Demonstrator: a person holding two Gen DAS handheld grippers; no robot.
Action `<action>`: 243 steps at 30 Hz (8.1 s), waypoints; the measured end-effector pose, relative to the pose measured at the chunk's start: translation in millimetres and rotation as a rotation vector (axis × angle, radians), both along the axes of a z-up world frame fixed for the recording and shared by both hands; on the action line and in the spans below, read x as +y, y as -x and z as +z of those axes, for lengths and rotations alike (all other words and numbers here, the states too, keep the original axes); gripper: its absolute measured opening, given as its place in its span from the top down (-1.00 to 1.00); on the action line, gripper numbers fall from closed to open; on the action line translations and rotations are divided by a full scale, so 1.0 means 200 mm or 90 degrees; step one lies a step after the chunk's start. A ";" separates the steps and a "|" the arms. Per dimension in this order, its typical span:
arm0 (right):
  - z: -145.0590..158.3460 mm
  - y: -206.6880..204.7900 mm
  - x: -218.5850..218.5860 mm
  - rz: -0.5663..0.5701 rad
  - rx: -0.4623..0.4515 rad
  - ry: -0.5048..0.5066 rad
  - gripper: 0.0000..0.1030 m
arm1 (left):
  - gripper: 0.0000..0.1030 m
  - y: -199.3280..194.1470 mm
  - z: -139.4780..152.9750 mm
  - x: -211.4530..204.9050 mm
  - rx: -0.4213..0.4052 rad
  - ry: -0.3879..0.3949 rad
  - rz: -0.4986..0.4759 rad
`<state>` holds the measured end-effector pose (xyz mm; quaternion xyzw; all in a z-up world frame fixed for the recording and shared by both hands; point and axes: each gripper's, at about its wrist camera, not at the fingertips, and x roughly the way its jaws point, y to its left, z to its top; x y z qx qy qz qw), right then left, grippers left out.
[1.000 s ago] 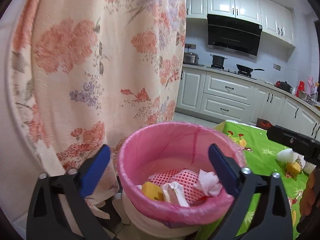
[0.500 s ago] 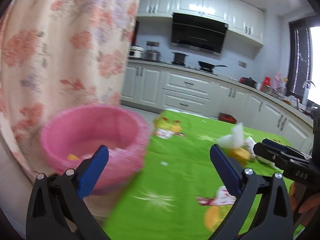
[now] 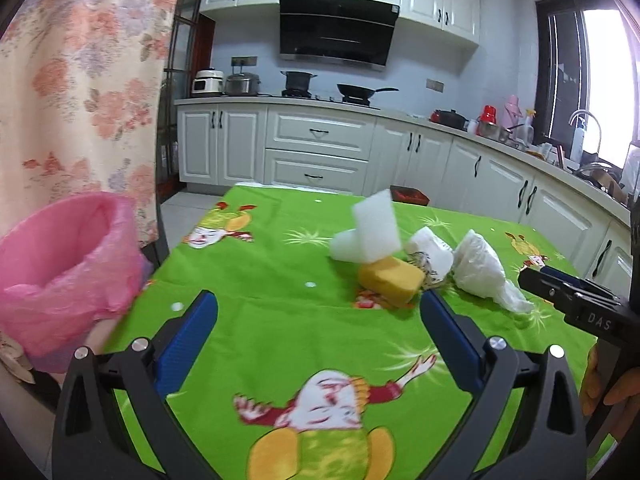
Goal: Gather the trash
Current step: 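Move both tools back over the table toward the remaining trash, then grasp the white foam block with the left tool while the right tool grasps a white tissue wad, then carry the foam block and tissue wad over the pink bin and open both tools, then move both tools back over the table toward the sponge and paper cup, then grasp the yellow sponge with the left tool while the right tool grasps the white paper cup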
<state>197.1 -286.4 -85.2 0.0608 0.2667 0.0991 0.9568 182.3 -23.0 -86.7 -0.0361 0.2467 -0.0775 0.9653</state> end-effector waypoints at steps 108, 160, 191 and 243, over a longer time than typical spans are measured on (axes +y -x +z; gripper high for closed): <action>0.29 0.27 0.99 0.246 -0.056 0.025 0.43 | -0.05 0.54 0.24 0.55 -0.145 -0.088 0.105; 0.34 -0.35 1.94 0.398 -0.015 -0.012 -0.44 | -0.52 -0.01 0.28 1.64 -0.057 -0.037 0.278; 0.13 0.02 0.78 0.184 -0.035 -0.013 -0.52 | -0.90 0.19 0.10 0.58 -0.051 -0.022 0.121; -0.08 -0.33 0.00 0.005 0.070 0.000 -0.30 | -0.90 -0.34 -0.13 -0.35 0.086 -0.027 0.068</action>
